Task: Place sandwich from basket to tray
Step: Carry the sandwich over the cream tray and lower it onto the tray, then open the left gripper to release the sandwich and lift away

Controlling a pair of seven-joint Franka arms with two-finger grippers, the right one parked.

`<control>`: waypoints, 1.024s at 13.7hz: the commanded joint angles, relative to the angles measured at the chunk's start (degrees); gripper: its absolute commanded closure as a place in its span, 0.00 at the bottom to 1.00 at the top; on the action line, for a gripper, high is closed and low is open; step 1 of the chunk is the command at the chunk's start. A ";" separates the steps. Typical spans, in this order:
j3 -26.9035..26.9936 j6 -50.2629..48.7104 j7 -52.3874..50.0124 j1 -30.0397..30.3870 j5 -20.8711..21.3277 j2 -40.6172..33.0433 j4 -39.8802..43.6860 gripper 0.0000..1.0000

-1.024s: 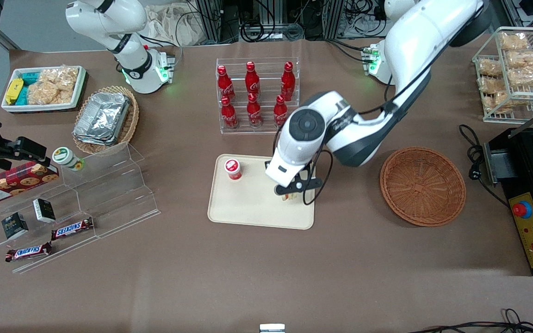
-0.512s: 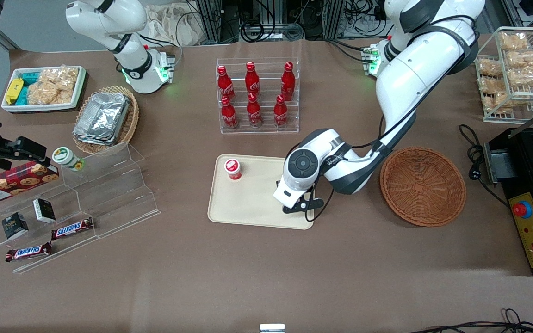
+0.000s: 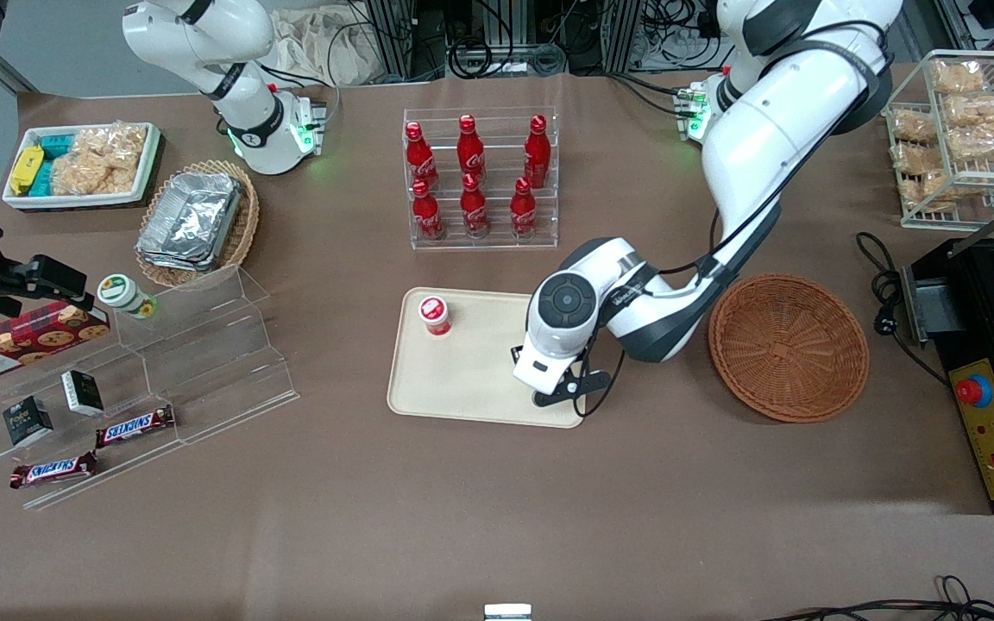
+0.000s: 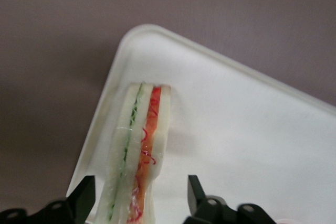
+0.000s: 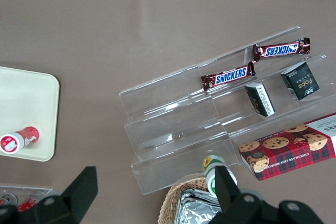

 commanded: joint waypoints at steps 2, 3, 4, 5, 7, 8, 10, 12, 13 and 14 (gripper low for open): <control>0.96 -6.36 -4.58 1.81 -3.81 -13.74 -1.24 0.00; 0.96 -7.93 -4.24 3.31 -5.65 -17.08 -1.50 0.00; 0.87 -10.12 -3.80 5.67 -7.32 -19.54 -1.68 0.00; 0.61 -11.62 -2.23 8.13 -8.30 -21.48 -1.68 0.00; 0.78 -14.44 3.12 11.39 -10.14 -24.48 -2.30 0.00; 0.70 -15.50 5.32 13.49 -10.33 -25.19 -2.30 0.00; 0.69 -16.03 10.42 16.31 -11.55 -26.33 -2.39 0.00; 0.78 -16.12 17.26 20.88 -13.92 -27.82 -2.39 0.00; 0.78 -16.90 20.61 23.07 -14.89 -28.35 -2.47 0.00; 0.43 -17.26 23.34 25.88 -15.86 -28.53 -2.74 0.00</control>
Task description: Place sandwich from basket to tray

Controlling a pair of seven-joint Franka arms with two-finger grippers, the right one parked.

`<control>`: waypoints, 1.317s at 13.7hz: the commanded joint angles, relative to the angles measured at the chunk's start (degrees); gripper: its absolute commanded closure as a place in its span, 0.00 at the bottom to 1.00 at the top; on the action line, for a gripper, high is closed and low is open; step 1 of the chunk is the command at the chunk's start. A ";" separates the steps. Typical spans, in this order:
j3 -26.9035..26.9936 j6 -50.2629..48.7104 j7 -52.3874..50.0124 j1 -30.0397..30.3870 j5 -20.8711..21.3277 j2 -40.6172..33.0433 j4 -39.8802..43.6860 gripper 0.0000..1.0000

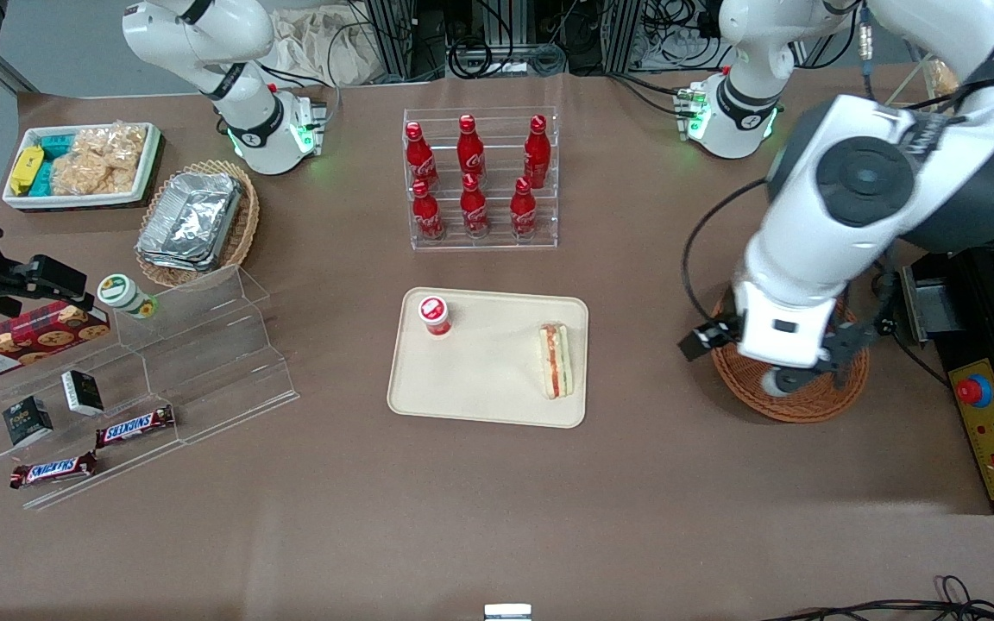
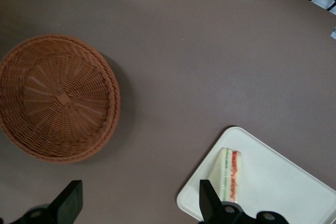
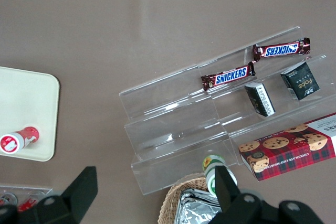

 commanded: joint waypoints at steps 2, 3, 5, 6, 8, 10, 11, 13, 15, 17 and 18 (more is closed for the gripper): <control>-1.52 -1.76 12.80 9.29 -5.26 -4.84 -2.30 0.00; -1.35 -3.07 15.89 9.91 -5.44 -5.02 -2.13 0.00; 2.32 -3.26 20.47 8.96 -5.53 -5.37 -1.78 0.00; 6.26 -3.26 22.14 5.39 -5.62 -5.81 -1.60 0.00; 18.02 -3.17 28.19 -1.74 -9.20 -7.56 -1.60 0.00; 28.92 -3.43 37.58 -7.54 -13.78 -9.76 -2.04 0.00; 33.42 -3.87 41.28 -10.18 -14.93 -10.64 -2.39 0.00; 38.11 -4.49 46.30 -12.22 -16.95 -12.22 -3.44 0.00; 38.12 -4.40 49.39 -10.74 -17.14 -13.80 -5.19 0.00; 38.03 -4.40 49.49 -10.21 -17.14 -15.30 -6.17 0.00; 38.03 -4.49 49.32 -10.21 -17.22 -15.57 -5.99 0.00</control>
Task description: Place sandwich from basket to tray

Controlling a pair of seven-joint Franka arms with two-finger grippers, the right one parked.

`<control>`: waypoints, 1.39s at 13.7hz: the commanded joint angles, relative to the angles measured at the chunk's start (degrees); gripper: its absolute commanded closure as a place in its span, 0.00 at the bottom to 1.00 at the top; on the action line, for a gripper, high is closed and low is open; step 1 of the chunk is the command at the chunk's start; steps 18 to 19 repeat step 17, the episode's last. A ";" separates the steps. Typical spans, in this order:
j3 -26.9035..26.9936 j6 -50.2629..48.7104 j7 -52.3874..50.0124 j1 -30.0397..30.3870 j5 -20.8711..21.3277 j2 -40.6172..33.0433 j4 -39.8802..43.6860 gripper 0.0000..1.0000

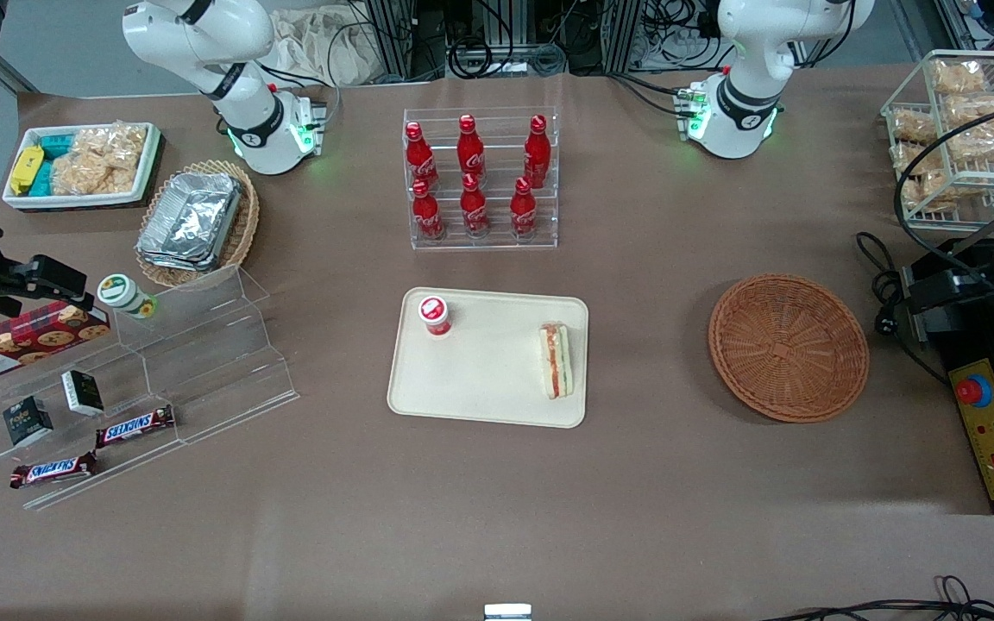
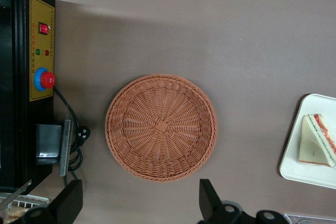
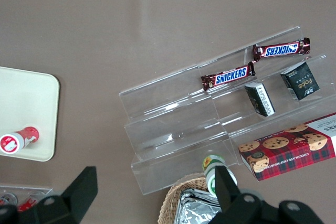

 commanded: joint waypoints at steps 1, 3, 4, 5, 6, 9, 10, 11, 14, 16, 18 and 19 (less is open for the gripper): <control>0.17 -0.63 1.11 -0.04 -0.92 -3.13 -2.27 0.00; -0.09 -2.56 1.20 -0.13 -0.75 -3.66 -1.83 0.00; -0.09 -2.92 1.20 -0.21 -0.75 -5.40 -2.61 0.00; -0.09 -3.10 1.20 -0.21 -0.75 -6.99 -3.93 0.00; -0.09 -3.10 1.20 -0.21 -0.75 -8.39 -5.07 0.00; -1.67 -4.32 0.15 -0.13 -0.75 -9.29 -4.99 0.00; -1.76 -4.41 0.06 -0.13 -0.83 -9.81 -5.25 0.00; -1.76 -4.50 0.06 -0.13 -0.83 -9.99 -5.26 0.00; -1.67 -4.94 0.15 -0.21 -0.66 -10.08 -5.26 0.00; -1.50 -4.94 0.32 -0.13 -0.66 -10.17 -5.26 0.00; -1.41 -4.94 0.41 -0.04 -0.66 -10.08 -5.26 0.00; -1.41 -4.94 0.41 -0.04 -0.66 -10.08 -5.26 0.00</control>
